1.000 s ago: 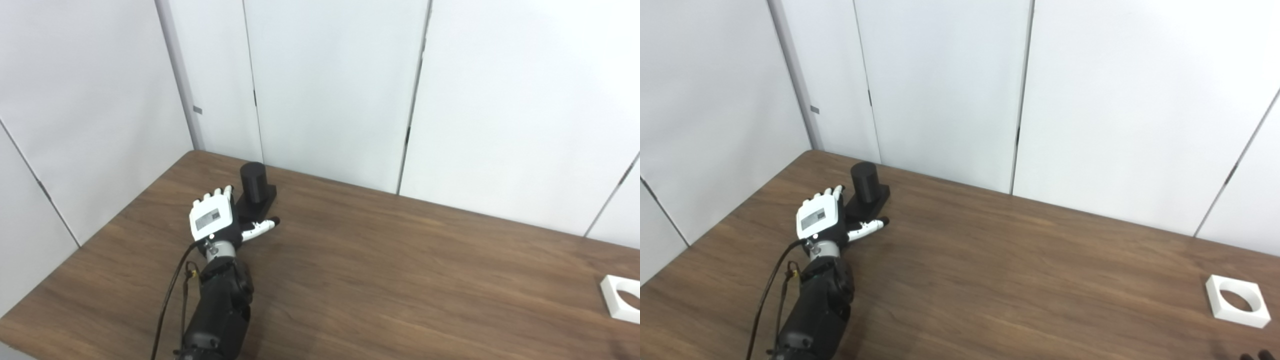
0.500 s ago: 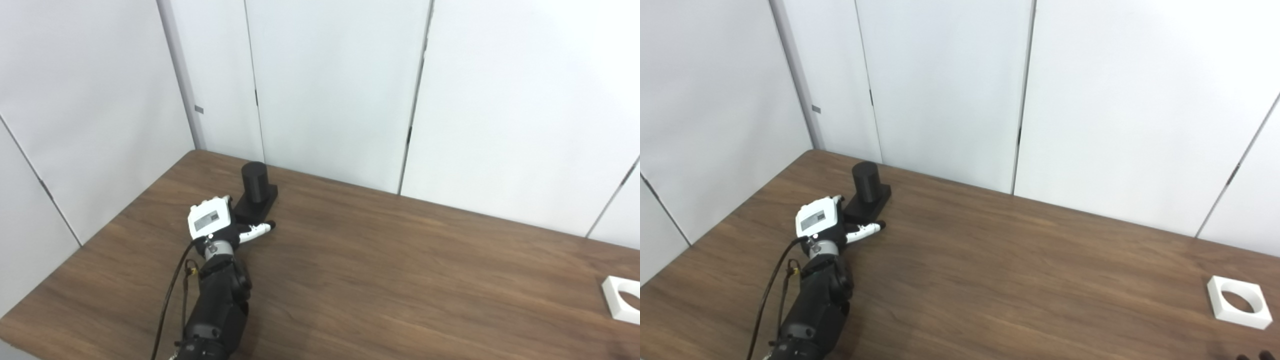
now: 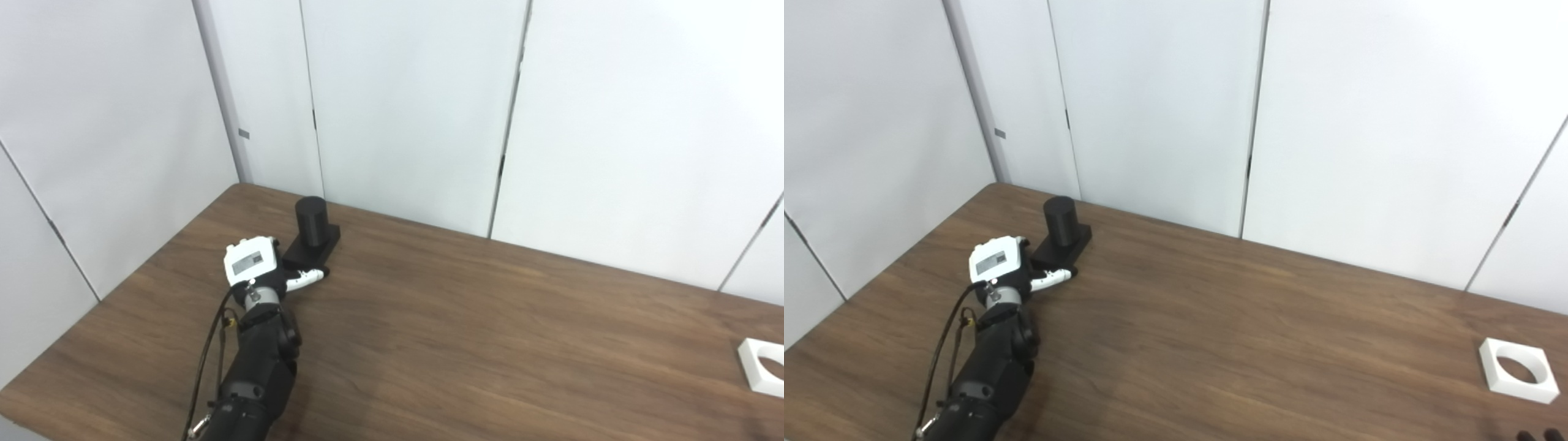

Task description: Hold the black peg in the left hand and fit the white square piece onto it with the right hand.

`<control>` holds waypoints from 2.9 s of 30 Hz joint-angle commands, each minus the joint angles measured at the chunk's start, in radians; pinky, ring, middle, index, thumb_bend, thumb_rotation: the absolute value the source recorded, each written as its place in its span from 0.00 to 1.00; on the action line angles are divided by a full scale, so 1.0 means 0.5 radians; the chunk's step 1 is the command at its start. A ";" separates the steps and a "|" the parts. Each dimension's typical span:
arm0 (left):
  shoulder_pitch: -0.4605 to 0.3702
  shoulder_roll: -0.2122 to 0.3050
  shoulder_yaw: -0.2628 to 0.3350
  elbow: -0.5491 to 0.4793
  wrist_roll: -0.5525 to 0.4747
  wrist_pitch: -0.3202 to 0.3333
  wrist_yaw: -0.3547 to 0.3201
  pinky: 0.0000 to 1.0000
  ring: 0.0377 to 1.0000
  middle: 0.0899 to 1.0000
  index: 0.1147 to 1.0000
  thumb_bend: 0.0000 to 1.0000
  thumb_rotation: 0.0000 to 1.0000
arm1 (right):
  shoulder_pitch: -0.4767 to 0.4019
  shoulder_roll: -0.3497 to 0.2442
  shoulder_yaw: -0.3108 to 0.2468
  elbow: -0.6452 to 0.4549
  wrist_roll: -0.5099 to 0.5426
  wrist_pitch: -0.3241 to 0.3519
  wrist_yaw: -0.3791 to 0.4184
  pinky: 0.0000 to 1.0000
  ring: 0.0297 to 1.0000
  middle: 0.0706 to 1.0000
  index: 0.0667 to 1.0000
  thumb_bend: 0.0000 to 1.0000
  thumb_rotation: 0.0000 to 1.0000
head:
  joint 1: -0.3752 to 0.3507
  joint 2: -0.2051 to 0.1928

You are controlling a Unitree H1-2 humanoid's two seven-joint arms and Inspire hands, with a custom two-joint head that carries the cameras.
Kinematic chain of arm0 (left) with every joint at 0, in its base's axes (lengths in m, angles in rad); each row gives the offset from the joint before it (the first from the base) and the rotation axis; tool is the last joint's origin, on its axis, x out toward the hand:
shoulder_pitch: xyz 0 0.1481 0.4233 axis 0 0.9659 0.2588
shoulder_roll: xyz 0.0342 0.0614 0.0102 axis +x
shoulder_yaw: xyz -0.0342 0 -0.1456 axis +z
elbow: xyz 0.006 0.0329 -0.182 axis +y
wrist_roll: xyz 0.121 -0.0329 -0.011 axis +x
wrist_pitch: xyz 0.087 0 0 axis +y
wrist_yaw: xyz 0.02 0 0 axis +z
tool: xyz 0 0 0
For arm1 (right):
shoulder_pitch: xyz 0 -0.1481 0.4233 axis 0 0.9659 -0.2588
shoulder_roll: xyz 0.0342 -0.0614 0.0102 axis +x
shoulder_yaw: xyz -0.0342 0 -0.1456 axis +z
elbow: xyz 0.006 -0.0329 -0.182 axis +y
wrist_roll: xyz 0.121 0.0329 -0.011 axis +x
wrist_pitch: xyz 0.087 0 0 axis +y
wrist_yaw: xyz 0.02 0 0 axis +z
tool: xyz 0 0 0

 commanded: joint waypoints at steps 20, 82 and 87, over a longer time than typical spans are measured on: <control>-0.156 0.069 -0.069 0.043 0.030 0.003 0.036 0.93 0.92 0.87 0.75 0.85 0.68 | 0.032 0.038 0.031 0.025 -0.041 -0.021 -0.010 0.94 0.98 0.94 1.00 0.75 0.92 | -0.026 0.021; 0.563 0.196 -0.793 -1.227 -0.892 -0.266 -0.416 0.80 0.83 0.74 0.42 0.51 0.05 | 0.102 0.111 0.139 -0.243 -0.136 0.209 -0.187 1.00 1.00 0.96 1.00 0.64 0.99 | -0.322 0.197; 0.659 0.210 -0.898 -1.426 -0.941 -0.319 -0.603 0.84 0.86 0.77 0.42 0.51 0.05 | 0.107 0.144 0.172 -0.338 -0.176 0.268 -0.226 1.00 1.00 0.96 1.00 0.57 1.00 | -0.409 0.275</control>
